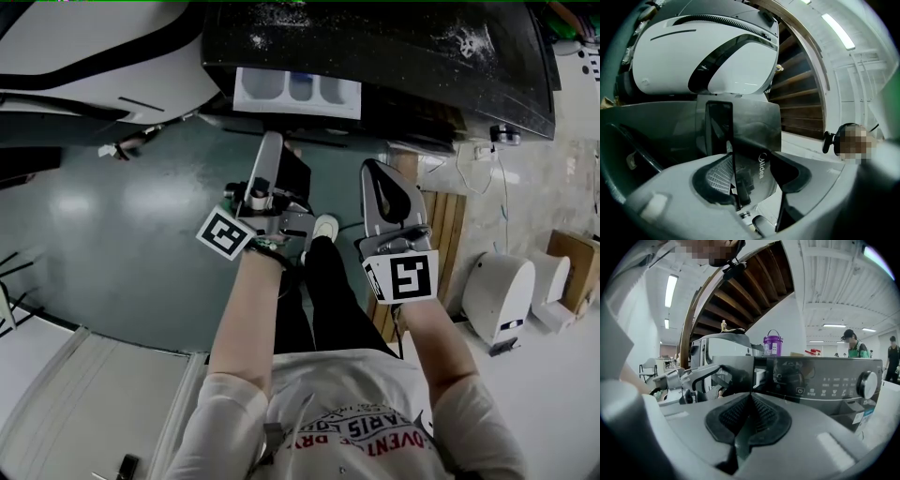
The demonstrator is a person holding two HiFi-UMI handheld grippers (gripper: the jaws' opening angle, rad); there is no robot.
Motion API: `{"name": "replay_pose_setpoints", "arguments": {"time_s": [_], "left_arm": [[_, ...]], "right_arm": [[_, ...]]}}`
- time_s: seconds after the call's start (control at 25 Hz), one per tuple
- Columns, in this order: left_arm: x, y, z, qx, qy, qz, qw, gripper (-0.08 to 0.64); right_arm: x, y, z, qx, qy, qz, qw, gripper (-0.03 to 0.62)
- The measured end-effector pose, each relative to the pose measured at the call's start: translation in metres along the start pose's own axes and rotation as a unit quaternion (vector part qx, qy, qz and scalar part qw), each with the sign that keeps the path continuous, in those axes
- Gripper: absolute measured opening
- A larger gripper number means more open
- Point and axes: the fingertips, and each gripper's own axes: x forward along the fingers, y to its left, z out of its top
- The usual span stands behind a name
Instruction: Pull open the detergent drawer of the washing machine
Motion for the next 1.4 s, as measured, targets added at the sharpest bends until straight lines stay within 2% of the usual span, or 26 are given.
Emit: {"name": "replay_pose_setpoints", "arguments": {"time_s": [0.24, 0.52, 0.84, 0.88, 0.92, 1.04, 1.2, 1.4], "left_arm": [[-0.019, -0.008, -0.005, -0.008, 0.002, 0.008, 0.9999, 0.249], [-0.042, -0.02, -0.014, -0.007, 0.006, 0.007, 0.9999, 0.247], [-0.079, -0.033, -0.02, -0.012, 0.018, 0.004, 0.9998, 0.247], [-0.084, -0.031, -0.017, -0.015, 0.011, 0.013, 0.9997, 0.222], [-0.09, -0.028, -0.015, -0.018, 0.002, 0.028, 0.9995, 0.153], [-0.107, -0.019, -0.011, -0.008, -0.005, 0.073, 0.9973, 0.01], [-0.104, -0.031, -0.017, 0.02, 0.033, 0.055, 0.9978, 0.003], [-0.108, -0.032, -0.015, 0.013, 0.022, 0.073, 0.997, 0.003]], "right_arm": [[-0.027, 0.013, 0.013, -0.002, -0.014, -0.023, 1.0, 0.002], [-0.049, 0.032, 0.016, -0.015, -0.025, -0.027, 0.999, 0.002], [-0.068, 0.061, 0.017, -0.006, -0.041, -0.034, 0.999, 0.002], [-0.071, 0.064, 0.018, -0.006, -0.045, -0.034, 0.998, 0.002], [-0.074, 0.067, 0.019, -0.005, -0.048, -0.034, 0.998, 0.002], [-0.083, 0.074, 0.019, 0.0, -0.051, -0.036, 0.998, 0.002], [-0.093, 0.079, 0.022, 0.0, -0.055, -0.038, 0.998, 0.002], [-0.104, 0.081, 0.026, 0.002, -0.054, -0.041, 0.998, 0.002]]}}
